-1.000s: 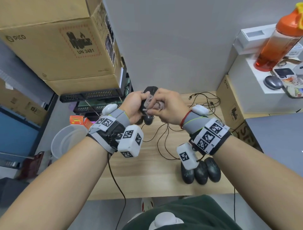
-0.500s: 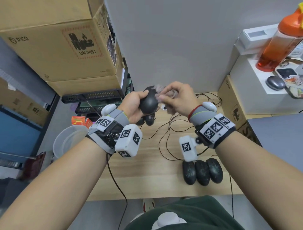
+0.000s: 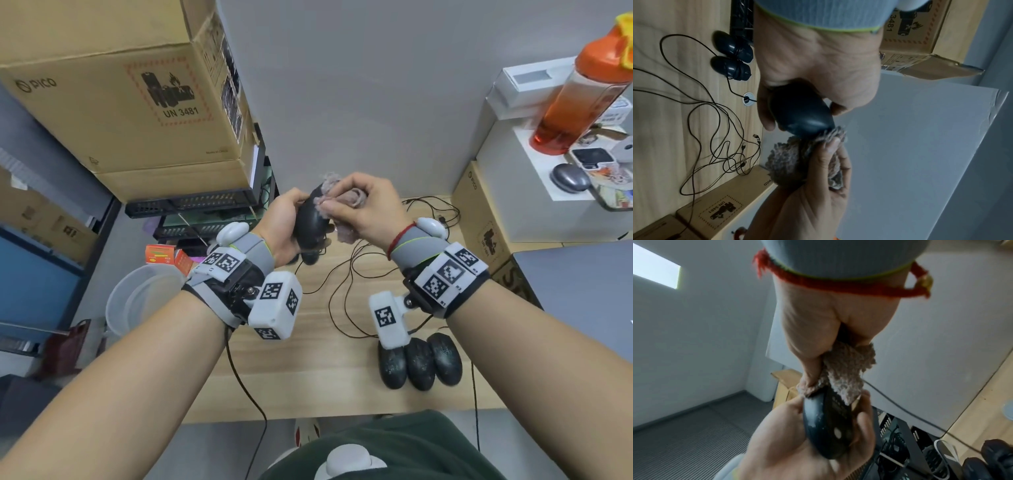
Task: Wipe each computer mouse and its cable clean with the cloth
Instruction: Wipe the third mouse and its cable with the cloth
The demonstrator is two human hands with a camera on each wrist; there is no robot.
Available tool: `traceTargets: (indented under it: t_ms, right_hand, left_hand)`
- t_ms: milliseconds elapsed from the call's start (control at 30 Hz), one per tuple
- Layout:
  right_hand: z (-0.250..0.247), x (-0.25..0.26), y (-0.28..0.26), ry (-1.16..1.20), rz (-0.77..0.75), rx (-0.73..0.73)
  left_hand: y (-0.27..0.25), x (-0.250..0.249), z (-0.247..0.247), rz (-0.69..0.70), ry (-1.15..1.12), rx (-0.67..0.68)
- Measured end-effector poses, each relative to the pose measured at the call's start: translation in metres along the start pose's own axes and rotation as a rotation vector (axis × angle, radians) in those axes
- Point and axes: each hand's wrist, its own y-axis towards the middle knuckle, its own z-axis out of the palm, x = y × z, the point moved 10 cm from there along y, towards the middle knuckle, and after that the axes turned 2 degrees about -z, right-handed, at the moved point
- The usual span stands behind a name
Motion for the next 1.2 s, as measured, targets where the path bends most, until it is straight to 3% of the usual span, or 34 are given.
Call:
traceTargets:
  t_ms: [133, 233, 300, 467, 500, 600, 667, 833, 1033, 1200]
  right_hand:
    - [0.015, 0.008, -0.005, -0.079, -0.037, 0.129]
    - [-0.005, -0.001, 0.005, -0.068, -0.017, -0.015]
    - [-0.003, 0.002, 0.002, -0.110, -0.026, -0.037]
    - [0.041, 0.030, -0.027, -0.241, -0.191, 0.264]
    - [0.037, 0.026, -0.023, -0.237, -0.162, 0.260]
    - [0.002, 0.013, -0.005, -0.320, -0.091, 0.065]
    - [-0.001, 0.010, -0.006, -0.295, -0.083, 0.036]
    - [0.043, 0.009, -0.035, -0.104, -0.022, 0.320]
    - [0.002, 0.001, -0.008, 0.006, -0.017, 0.023]
    - [0.032, 0.020, -0.027, -0.085, -0.031, 0.247]
  left_hand:
    - [-0.002, 0.009, 0.017, -0.010, 0.083, 0.101]
    - [0.000, 0.014, 0.014, 0.003, 0.203, 0.054]
    - [0.005, 0.013, 0.010, 0.004, 0.207, 0.028]
    - [0.019, 0.013, -0.018, -0.043, 0.094, -0.092]
    - [0.021, 0.015, -0.019, -0.050, 0.089, -0.083]
    - [0.021, 0.015, -0.014, -0.028, 0.032, -0.078]
    - [0.018, 0.010, -0.008, -0.019, -0.051, -0.075]
    - [0.017, -0.010, -0.020, 0.045, -0.168, -0.174]
    - [0.003, -0.005, 0.002, 0.003, -0.179, -0.031]
    - [0.000, 0.001, 0.004, -0.045, -0.208, -0.023]
